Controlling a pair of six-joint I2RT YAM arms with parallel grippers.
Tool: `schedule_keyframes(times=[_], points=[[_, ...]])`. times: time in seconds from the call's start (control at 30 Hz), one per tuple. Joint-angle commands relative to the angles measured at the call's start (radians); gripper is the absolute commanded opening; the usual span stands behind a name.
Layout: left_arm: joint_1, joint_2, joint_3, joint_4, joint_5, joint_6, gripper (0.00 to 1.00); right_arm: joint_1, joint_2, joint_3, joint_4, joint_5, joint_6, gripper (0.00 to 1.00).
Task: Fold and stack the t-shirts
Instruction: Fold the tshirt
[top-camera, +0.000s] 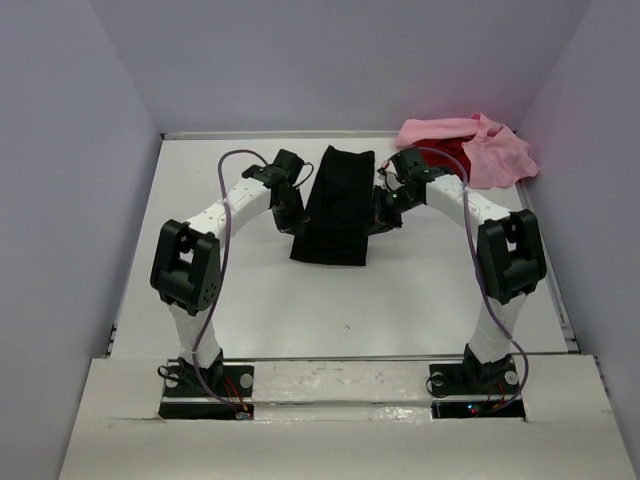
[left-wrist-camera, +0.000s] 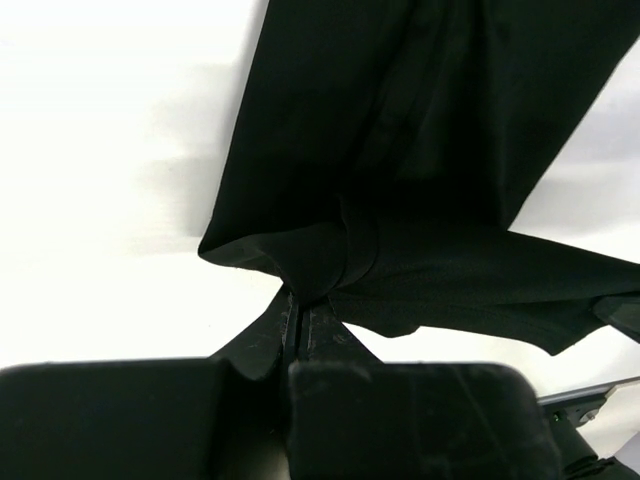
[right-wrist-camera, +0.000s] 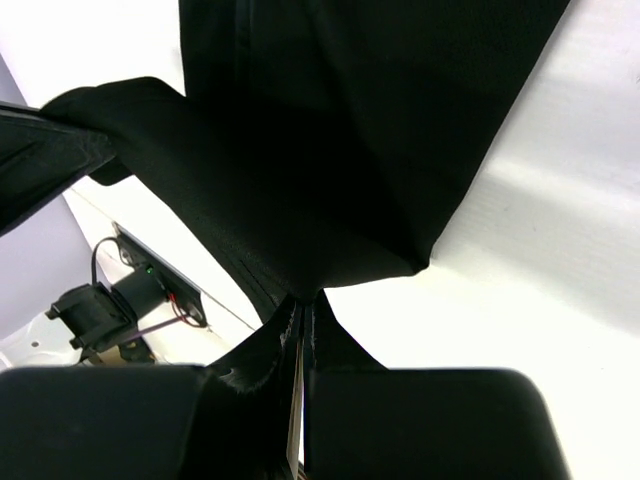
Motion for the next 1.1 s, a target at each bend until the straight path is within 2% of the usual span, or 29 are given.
schedule_keyframes(times=[0.0,0.27,0.67,1.07], points=[[0.021,0.014,0.095,-0.058,-0.055,0.054,0.00,-0.031,0.017,0.060,-0.004,0.033,-0.022,0.00],[0.032,0.105,0.205,-0.065,-0.050,0.081,0.00,-0.072,0.077,0.104,-0.004,0.065,-0.036,0.00],[0.036,0.269,0.311,0.010,-0.018,0.120,0.00,-0.110,0.262,0.270,0.036,0.088,-0.036,0.00],[0.041,0.380,0.408,0.048,0.008,0.148,0.00,-0.110,0.350,0.265,0.116,0.163,-0.010,0.00]])
